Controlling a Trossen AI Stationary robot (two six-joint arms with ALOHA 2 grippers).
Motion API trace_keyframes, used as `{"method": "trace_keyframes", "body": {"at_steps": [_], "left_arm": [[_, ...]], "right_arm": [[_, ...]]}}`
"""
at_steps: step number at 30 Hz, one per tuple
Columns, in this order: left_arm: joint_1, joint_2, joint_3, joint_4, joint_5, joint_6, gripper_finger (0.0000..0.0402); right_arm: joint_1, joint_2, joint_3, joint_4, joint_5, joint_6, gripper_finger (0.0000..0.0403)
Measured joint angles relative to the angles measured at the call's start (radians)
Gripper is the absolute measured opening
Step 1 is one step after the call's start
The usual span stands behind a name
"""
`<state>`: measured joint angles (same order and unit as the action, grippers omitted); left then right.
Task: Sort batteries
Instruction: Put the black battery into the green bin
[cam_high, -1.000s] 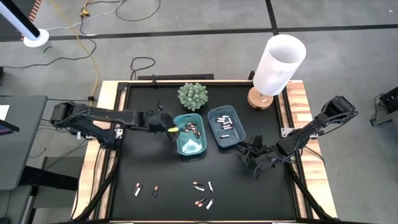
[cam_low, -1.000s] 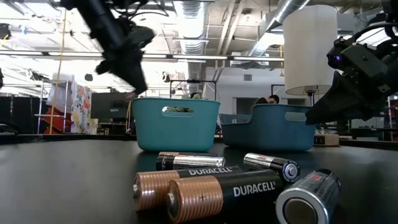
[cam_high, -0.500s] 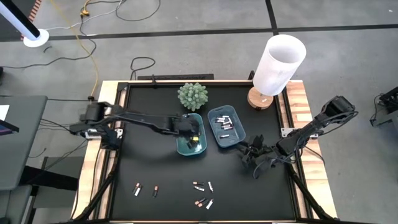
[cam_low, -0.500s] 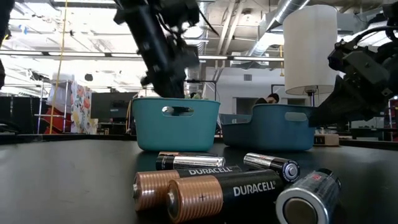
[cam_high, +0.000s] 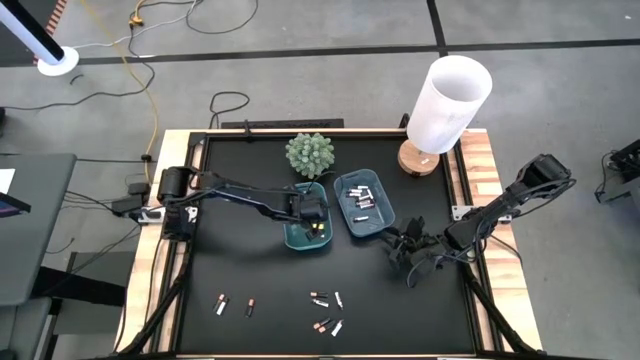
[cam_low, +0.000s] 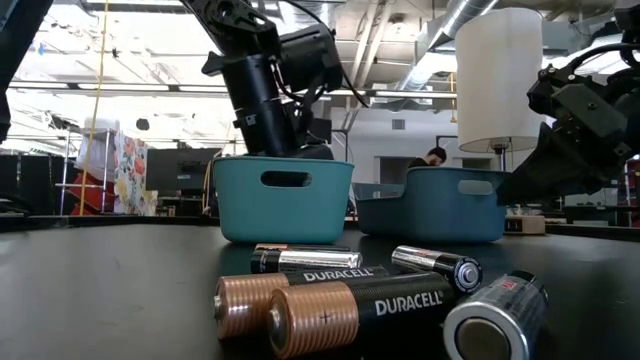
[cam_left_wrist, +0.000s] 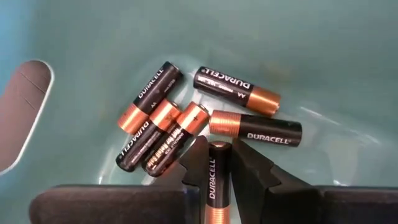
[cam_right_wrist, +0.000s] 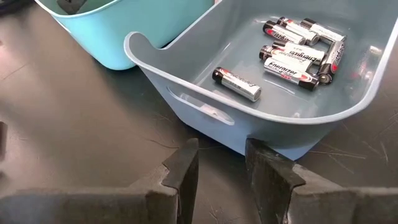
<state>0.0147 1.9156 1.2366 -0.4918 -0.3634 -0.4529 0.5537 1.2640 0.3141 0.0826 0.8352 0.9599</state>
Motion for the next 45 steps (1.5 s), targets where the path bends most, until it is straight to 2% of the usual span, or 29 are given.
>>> {"method": "trace_keyframes", "body": {"at_steps": [4, 14, 19, 26, 31, 34, 41, 45], "left_arm": [[0.0, -0.005, 0.0, 0.022, 0.001, -0.008, 0.0061], [0.017, -0.006, 0.002, 0.03, 0.002, 0.005, 0.014], [0.02, -0.038, 0.077, -0.092, -0.014, 0.011, 0.0147], [-0.026, -0.182, 0.144, -0.297, -0.159, -0.051, 0.0143], [-0.126, -0.303, 0.076, -0.394, -0.254, -0.216, 0.0142], [-0.202, -0.358, 0.011, -0.395, -0.296, -0.313, 0.0141], [-0.362, -0.402, -0.11, -0.421, -0.296, -0.593, 0.0141], [-0.452, -0.402, -0.16, -0.465, -0.27, -0.829, 0.0141]], "right_arm": [[0.0, 0.0, 0.0, 0.0, 0.0, 0.0, 0.015], [0.0, 0.0, 0.0, -0.032, 0.0, -0.003, 0.015], [-0.01, 0.0, 0.0, -0.03, 0.0, -0.033, 0.015], [-0.024, -0.002, 0.0, -0.027, -0.004, -0.097, 0.015], [-0.023, -0.037, 0.0, -0.025, -0.007, -0.131, 0.015], [-0.009, -0.08, 0.0, -0.024, -0.007, -0.131, 0.015], [0.069, -0.19, 0.0, -0.033, -0.081, -0.112, 0.015], [0.123, -0.22, 0.0, -0.073, -0.082, -0.036, 0.015]]}}
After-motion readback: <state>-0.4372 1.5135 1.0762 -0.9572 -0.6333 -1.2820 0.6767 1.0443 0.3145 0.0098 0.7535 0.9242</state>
